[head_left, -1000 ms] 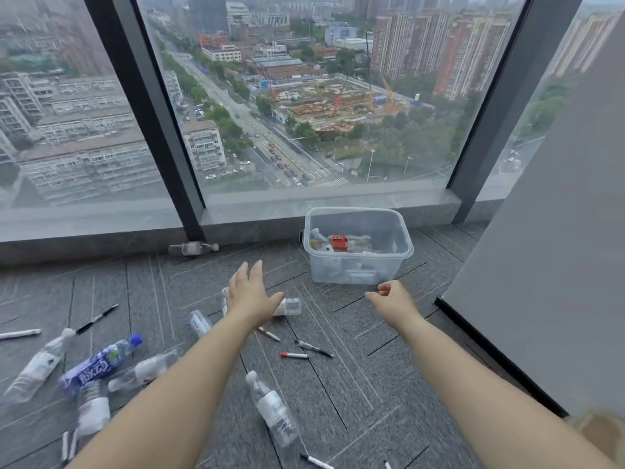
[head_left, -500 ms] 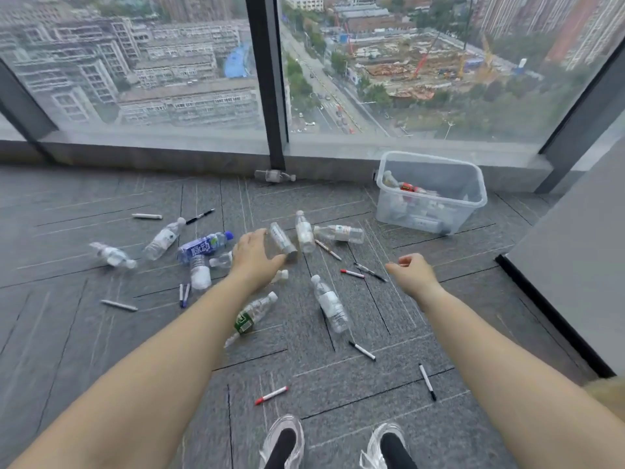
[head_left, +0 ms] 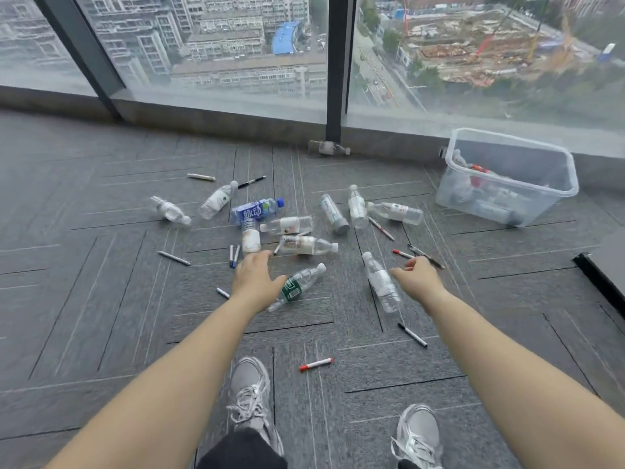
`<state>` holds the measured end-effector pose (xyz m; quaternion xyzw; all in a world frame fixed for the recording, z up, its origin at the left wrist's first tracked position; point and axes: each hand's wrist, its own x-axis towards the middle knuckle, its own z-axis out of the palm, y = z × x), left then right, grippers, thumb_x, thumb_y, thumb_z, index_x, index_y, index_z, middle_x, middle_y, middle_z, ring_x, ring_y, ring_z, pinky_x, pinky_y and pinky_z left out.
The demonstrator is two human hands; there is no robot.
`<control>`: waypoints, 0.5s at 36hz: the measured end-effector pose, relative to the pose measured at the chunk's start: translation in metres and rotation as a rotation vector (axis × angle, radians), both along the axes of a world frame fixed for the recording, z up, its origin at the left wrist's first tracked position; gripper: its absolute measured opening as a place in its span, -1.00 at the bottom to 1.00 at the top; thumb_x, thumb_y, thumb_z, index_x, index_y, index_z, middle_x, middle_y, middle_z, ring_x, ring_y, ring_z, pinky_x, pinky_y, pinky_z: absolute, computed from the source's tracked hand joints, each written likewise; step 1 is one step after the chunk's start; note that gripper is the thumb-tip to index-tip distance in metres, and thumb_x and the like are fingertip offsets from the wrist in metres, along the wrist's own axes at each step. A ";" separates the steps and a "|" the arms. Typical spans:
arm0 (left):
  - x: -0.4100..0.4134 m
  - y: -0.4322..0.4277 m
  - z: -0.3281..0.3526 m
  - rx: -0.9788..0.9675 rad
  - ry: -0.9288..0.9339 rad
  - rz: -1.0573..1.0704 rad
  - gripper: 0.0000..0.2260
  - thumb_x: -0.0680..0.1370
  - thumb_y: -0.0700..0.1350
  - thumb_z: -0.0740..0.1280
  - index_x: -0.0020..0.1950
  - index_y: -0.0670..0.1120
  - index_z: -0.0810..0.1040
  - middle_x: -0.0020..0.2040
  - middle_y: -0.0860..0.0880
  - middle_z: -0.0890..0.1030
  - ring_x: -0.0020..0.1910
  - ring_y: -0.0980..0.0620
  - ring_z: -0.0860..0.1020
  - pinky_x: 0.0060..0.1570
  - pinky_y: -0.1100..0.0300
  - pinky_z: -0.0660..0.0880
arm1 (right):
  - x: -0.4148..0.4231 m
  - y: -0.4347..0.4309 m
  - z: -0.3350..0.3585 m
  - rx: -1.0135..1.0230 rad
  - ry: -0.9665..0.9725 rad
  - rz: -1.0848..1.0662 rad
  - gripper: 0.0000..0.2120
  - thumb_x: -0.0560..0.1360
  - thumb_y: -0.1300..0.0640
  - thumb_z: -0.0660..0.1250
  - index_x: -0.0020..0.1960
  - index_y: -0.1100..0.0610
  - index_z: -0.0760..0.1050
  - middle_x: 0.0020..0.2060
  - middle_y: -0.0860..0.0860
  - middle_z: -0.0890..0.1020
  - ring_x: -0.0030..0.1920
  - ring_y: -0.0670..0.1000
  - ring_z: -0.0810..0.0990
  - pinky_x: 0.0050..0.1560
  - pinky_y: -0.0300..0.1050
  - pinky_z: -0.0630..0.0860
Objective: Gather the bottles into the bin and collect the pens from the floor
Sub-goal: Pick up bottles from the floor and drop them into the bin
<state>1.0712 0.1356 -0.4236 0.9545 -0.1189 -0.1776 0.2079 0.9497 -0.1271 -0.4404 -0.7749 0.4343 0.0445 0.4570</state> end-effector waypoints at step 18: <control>0.117 -0.045 -0.126 0.104 0.130 -0.083 -0.40 0.51 0.05 0.34 0.49 -0.04 0.21 0.46 -0.07 0.28 0.46 -0.09 0.20 0.39 -0.05 0.25 | 0.119 -0.043 -0.119 -0.199 0.272 0.053 -0.37 0.46 -0.13 0.35 0.38 0.18 0.30 0.32 0.16 0.41 0.28 0.21 0.44 0.20 0.05 0.40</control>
